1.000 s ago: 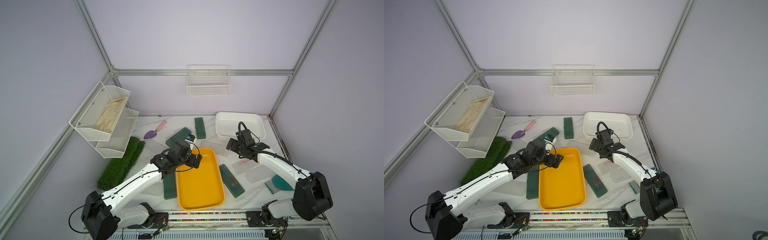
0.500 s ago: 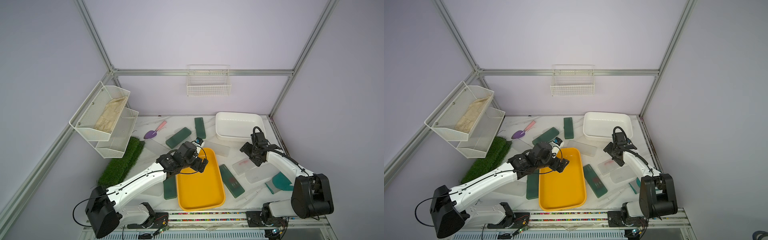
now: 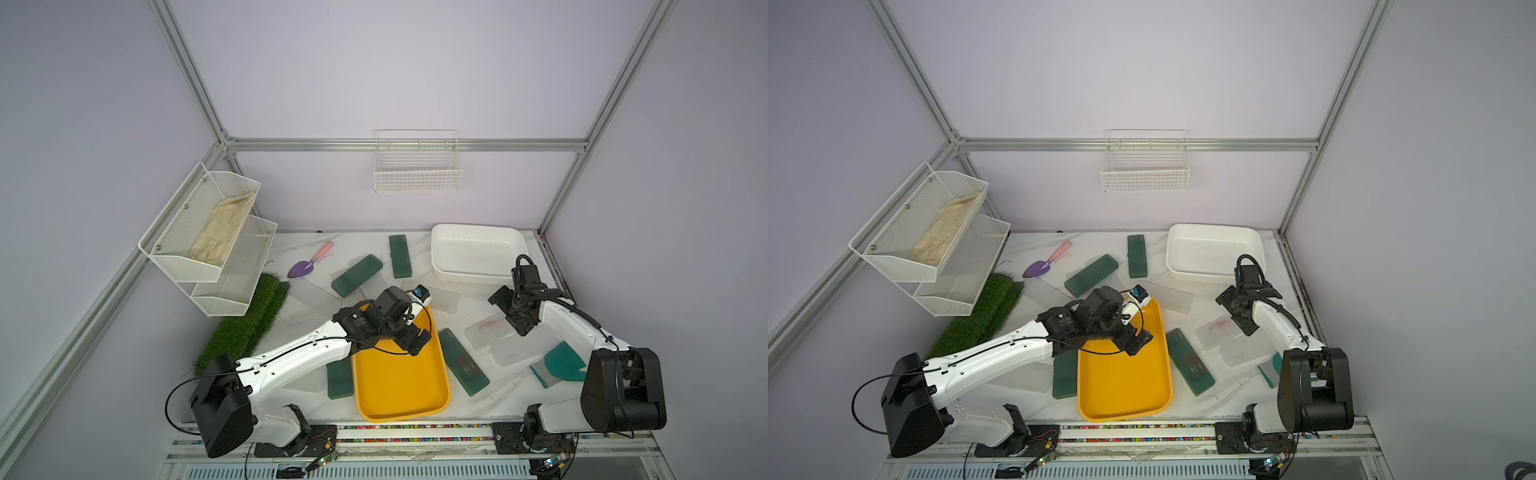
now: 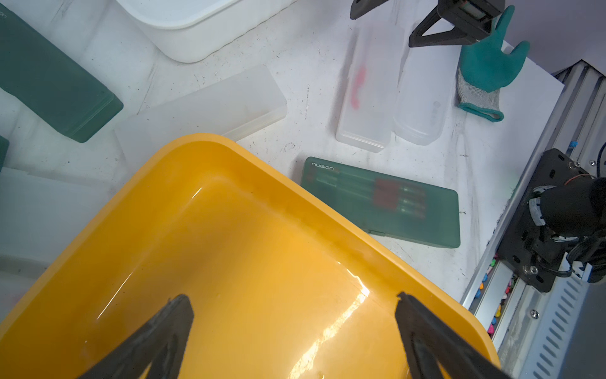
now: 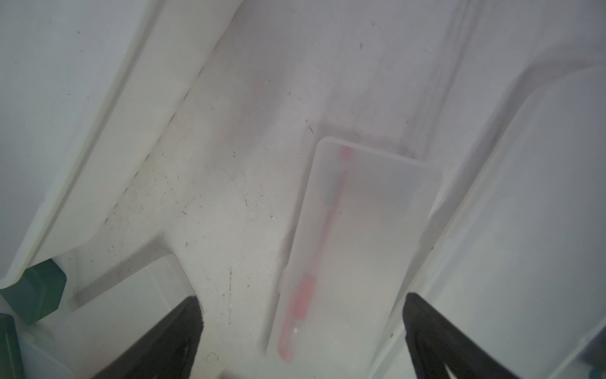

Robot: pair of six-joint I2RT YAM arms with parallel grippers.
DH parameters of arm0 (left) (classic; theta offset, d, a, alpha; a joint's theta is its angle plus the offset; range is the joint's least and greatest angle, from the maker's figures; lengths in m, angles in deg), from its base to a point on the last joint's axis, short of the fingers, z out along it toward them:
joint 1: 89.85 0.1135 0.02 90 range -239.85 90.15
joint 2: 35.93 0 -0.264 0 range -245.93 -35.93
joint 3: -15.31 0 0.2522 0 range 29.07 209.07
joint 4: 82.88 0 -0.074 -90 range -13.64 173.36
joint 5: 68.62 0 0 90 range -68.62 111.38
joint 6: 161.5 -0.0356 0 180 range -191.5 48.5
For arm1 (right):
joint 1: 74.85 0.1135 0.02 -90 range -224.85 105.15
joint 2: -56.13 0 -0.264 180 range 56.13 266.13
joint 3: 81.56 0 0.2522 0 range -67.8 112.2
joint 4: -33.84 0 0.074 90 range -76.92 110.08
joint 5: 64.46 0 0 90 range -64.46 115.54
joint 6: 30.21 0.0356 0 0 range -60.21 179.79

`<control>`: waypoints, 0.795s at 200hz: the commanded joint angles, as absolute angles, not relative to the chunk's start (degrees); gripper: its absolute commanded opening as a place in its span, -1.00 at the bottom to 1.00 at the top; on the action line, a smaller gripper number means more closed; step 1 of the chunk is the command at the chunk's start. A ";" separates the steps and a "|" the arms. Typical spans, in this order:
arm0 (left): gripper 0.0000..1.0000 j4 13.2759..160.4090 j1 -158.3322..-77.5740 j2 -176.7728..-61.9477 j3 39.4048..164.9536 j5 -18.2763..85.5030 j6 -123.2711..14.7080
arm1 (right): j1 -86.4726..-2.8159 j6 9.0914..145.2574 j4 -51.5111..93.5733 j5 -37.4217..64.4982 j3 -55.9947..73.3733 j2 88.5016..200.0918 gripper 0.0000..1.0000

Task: Place the pencil cases by color into the storage box
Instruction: Pick up the pencil case from the center of the board.

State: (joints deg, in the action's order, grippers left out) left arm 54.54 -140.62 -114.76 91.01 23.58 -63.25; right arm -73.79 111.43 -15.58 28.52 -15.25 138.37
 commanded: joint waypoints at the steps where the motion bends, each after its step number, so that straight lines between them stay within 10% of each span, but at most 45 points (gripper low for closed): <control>1: 0.95 56.24 -140.66 -115.02 94.25 25.08 -64.82 | -74.45 112.37 -16.75 28.43 -15.26 140.03 0.94; 159: 0.94 56.99 -140.66 -115.78 93.70 22.50 -60.46 | -74.87 111.98 -15.26 28.44 -14.43 148.26 0.93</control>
